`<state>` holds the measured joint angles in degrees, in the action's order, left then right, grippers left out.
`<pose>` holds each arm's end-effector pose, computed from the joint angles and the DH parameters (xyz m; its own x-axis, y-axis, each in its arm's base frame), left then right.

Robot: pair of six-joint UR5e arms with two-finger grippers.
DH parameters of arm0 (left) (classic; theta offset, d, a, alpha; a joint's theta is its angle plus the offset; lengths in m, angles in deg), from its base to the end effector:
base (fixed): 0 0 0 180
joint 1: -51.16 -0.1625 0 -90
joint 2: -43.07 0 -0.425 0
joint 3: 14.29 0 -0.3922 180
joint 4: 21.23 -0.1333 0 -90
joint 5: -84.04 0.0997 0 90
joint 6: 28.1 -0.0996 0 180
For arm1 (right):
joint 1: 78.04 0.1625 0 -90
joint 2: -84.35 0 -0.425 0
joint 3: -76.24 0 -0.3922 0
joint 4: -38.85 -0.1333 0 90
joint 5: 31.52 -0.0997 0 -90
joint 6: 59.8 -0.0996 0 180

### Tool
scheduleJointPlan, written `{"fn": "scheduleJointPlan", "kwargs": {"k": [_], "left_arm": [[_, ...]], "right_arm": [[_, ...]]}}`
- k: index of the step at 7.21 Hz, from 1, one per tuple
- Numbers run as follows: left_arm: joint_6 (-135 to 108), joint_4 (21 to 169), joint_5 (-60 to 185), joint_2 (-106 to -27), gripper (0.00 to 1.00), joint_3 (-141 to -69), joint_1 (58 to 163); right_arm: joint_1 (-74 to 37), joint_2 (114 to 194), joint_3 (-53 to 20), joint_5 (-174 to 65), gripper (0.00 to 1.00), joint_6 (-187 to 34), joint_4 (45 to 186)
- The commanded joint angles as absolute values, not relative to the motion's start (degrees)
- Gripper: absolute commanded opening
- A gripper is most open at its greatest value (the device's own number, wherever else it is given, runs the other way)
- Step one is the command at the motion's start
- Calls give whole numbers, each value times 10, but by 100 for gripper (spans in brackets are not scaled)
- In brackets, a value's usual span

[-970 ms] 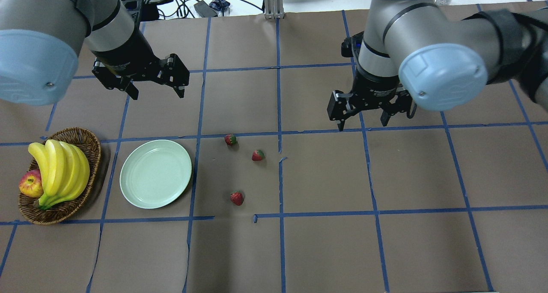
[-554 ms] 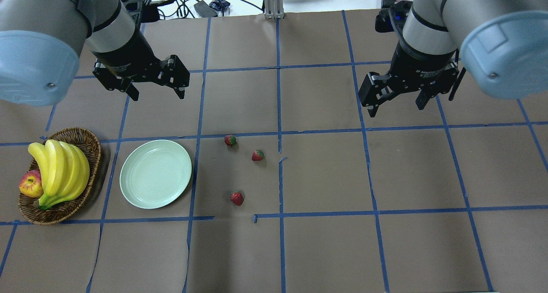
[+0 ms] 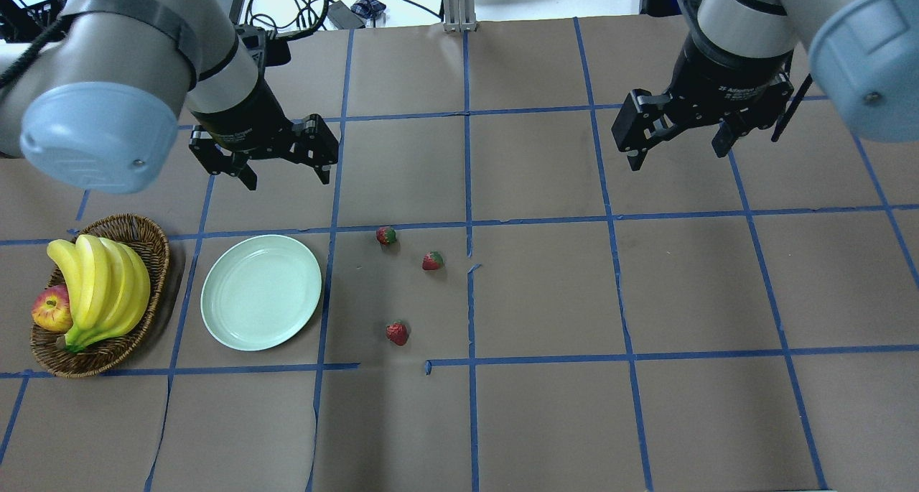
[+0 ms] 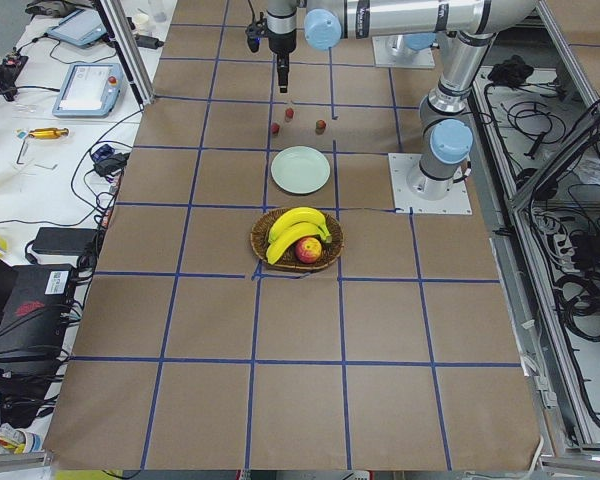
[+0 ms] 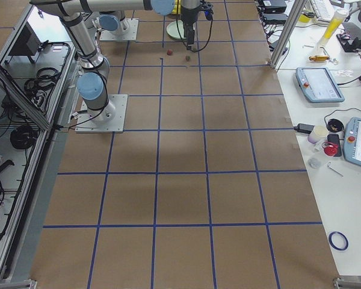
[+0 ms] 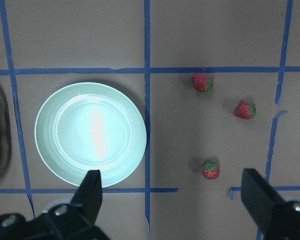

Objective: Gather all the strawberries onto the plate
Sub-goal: 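Reach the left gripper to the strawberry farthest from the robot and grasp it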

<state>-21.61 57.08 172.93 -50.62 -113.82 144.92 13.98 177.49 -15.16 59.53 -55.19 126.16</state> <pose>-0.1681 -0.4962 0.3947 -0.9987 -0.0481 0.0162 -0.0476 0.9985 0.0287 0.1478 -0.4619 0.4975 -0.9931 -0.1157 0.0169 -0.1154 0.9932 0.0180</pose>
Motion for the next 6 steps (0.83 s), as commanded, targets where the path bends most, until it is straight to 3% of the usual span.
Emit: {"fn": "scheduleJointPlan", "kwargs": {"k": [1, 2, 6], "left_arm": [[-171, 387, 1735, -556, 98, -1272, 1485], [-171, 309, 1735, -585, 94, -1301, 1486], [-143, 220, 1732, -700, 90, -1264, 1494]], "right_arm": [[141, 1775, -152, 595, 100, -554, 1261], [142, 1775, -152, 595, 100, -555, 1262], [142, 1774, -153, 594, 100, -555, 1261]]}}
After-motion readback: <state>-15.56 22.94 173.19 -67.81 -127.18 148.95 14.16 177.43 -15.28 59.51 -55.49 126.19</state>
